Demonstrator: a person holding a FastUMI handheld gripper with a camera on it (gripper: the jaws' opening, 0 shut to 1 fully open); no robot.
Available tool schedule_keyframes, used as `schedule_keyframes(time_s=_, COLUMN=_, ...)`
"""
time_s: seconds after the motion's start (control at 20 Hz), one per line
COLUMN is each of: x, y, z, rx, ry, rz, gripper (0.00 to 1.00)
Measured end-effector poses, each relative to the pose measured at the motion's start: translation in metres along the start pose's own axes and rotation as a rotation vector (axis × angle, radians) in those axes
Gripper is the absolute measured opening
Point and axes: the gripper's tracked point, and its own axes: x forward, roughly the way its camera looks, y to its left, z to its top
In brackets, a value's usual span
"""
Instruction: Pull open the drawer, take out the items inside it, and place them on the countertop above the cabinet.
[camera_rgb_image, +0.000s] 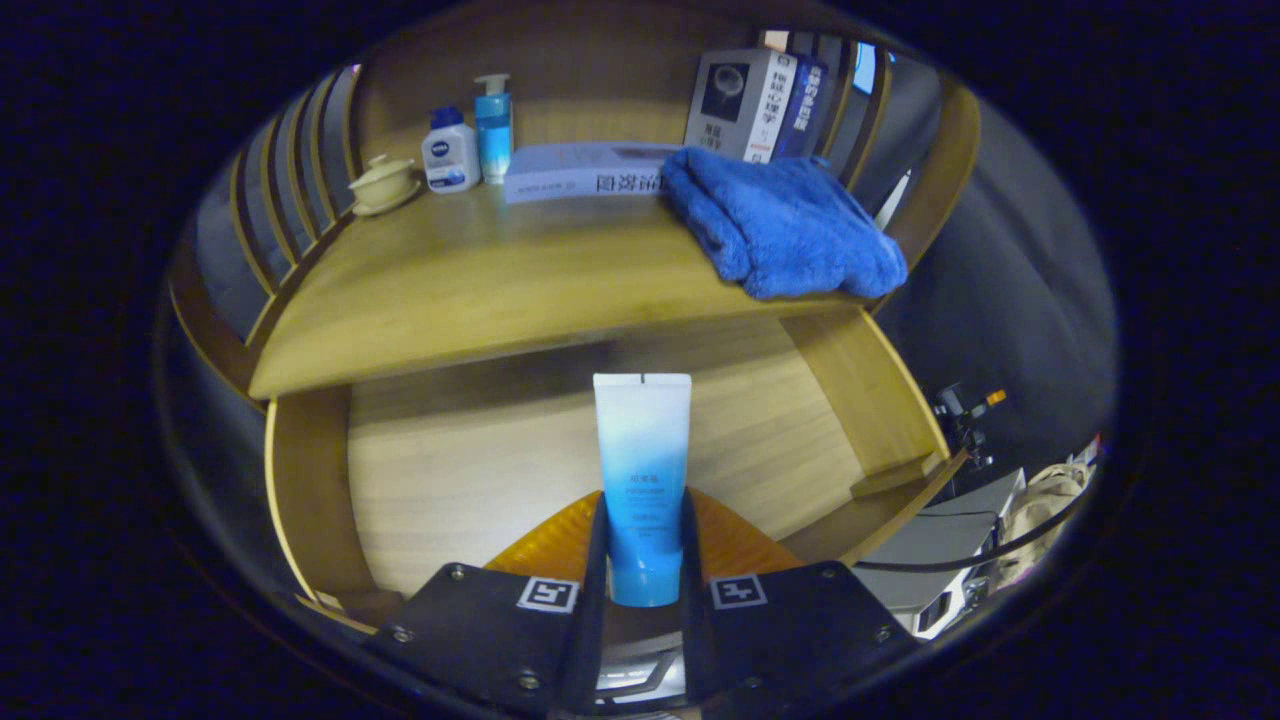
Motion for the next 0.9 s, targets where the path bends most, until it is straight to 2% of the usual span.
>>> schedule_keyframes(time_s=0.35, x=-0.012, y=0.019, z=0.065, rx=-0.028, ry=-0.12, rz=0.054, gripper=0.33)
schedule_keyframes(time_s=0.7, x=0.028, y=0.051, z=0.114, rx=-0.062, ry=-0.141, rz=0.162, gripper=0.33)
schedule_keyframes(time_s=0.9, x=0.054, y=0.055, z=0.128, rx=-0.097, ry=-0.135, rz=0.172, gripper=0.33)
